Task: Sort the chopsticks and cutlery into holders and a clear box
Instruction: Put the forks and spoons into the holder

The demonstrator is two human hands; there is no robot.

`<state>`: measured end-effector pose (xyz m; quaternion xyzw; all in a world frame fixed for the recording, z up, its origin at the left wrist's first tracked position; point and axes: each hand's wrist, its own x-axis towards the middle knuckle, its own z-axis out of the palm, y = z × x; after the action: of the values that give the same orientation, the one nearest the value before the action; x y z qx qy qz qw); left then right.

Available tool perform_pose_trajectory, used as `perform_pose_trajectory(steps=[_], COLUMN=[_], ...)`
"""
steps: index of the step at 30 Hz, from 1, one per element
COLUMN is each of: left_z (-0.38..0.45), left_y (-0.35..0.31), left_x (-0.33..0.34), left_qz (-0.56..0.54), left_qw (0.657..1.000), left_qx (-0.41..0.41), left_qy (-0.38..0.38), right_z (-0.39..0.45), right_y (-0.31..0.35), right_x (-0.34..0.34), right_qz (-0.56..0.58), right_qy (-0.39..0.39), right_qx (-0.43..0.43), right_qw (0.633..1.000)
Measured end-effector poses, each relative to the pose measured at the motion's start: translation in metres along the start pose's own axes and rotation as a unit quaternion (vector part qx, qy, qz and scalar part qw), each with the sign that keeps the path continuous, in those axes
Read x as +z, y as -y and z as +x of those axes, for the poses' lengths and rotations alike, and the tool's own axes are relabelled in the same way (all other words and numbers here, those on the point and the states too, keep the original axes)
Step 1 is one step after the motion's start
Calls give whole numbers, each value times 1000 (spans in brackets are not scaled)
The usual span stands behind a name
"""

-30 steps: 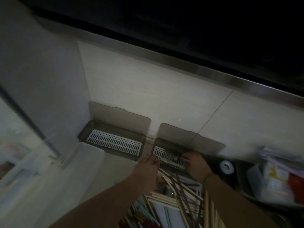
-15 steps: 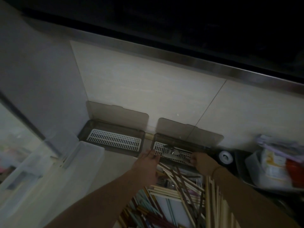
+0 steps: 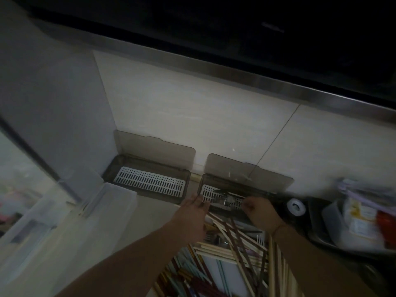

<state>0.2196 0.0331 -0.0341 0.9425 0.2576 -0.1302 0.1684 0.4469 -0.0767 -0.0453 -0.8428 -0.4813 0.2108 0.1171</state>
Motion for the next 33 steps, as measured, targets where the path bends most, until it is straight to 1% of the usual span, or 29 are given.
perform_pose_trajectory(steps=[1,4,5,8,10,12,14,15,16,17,19,21,22,24,26,28,31,33], left_z=[0,0,0,-1,-1,-2,-4,-5,-8,-11,-22,-35,-42,-55,-64,-73,-83,-91], left_y=[0,1,1,1,1,1,2,2,3,4,4,3,2,2,2,-1,-6,-10], left_x=[0,1,1,2,1,-1,-3,-2,1,5,16,32,42,63,83,93,99,100], left_qz=[-1,-3,-2,0,-1,0,7,13,20,25,22,-1,-13,-17,-15,-25,-3,3], left_qw=[1000,1000,1000,1000,1000,1000,1000,1000,1000,999,997,990,984,967,956,951,943,945], left_qx=[2,5,6,6,6,9,11,13,14,16,33,90,132,212,253,275,303,302], left_qy=[0,-10,-12,-8,-6,-2,0,-3,-14,-31,-73,-108,-121,-138,-150,-140,-136,-121], right_z=[-4,-17,-19,-22,-24,-29,-35,-39,-45,-53,-73,-101,-117,-150,-175,-193,-213,-226], right_y=[2,2,0,-12,-10,-7,-5,-5,-7,-6,-7,-3,-1,2,3,5,9,7], right_x=[0,7,10,18,17,15,12,11,12,13,17,24,29,45,65,84,104,112], right_qz=[20,47,51,75,97,86,34,21,22,40,75,57,38,1,-14,-36,-40,-42], right_qy=[-5,31,31,9,16,41,49,33,0,-43,-159,-263,-286,-268,-199,-151,-130,-120], right_qx=[-14,-51,-61,-58,-49,-38,-33,-29,-32,-29,-17,-12,-19,-43,-65,-86,-75,-67], right_qw=[1000,997,996,995,994,995,998,999,999,998,984,963,957,963,978,984,988,990])
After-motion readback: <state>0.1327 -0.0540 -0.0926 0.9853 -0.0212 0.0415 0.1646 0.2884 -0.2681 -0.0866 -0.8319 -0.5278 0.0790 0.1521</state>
